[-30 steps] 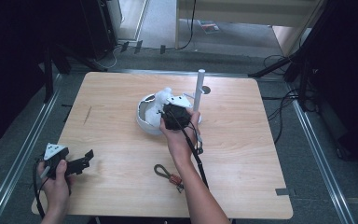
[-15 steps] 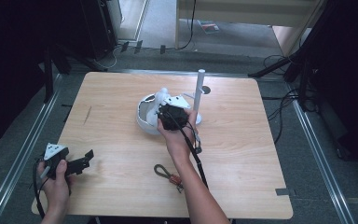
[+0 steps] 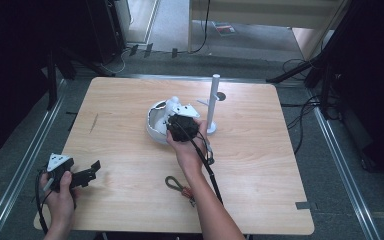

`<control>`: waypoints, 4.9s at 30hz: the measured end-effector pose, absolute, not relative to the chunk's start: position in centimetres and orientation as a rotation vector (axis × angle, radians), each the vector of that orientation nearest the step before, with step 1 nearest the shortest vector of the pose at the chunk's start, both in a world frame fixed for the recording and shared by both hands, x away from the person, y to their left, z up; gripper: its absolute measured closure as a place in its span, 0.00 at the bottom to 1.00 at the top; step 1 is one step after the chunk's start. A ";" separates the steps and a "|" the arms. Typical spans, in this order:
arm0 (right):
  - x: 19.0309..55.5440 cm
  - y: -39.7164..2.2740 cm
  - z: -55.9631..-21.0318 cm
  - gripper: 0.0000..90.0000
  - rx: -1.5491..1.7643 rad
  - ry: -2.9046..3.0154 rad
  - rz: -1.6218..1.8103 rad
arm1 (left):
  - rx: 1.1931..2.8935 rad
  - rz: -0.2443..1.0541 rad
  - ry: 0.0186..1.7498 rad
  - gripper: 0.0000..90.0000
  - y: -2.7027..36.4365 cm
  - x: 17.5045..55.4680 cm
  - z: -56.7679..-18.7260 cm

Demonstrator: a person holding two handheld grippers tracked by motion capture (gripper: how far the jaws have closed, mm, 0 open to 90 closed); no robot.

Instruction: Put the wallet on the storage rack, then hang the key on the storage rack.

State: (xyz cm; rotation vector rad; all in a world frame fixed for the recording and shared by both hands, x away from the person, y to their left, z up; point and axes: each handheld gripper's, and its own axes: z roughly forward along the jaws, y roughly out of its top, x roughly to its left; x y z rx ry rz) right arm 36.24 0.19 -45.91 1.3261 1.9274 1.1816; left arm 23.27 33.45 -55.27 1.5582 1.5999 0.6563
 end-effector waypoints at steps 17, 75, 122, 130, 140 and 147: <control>36.1 -0.6 -46.3 0.48 1.231 2.002 1.215 | 1.557 0.657 1.600 0.00 33.4 23.3 -55.3; 28.2 -4.8 -46.6 0.37 0.868 2.521 0.963 | 1.559 0.659 1.603 0.00 33.3 23.3 -55.3; 24.8 -4.3 -49.8 0.58 0.694 2.951 0.521 | 1.564 0.662 1.599 0.00 33.3 23.3 -55.3; 25.2 -4.4 -50.6 0.63 0.714 2.955 0.448 | 1.562 0.661 1.600 0.00 33.3 23.3 -55.3; 25.5 -4.5 -51.1 0.67 0.729 2.948 0.380 | 1.564 0.663 1.598 0.00 33.3 23.3 -55.3; 25.4 -4.4 -51.1 0.75 0.726 2.950 0.370 | 1.566 0.664 1.599 0.00 33.3 23.3 -55.3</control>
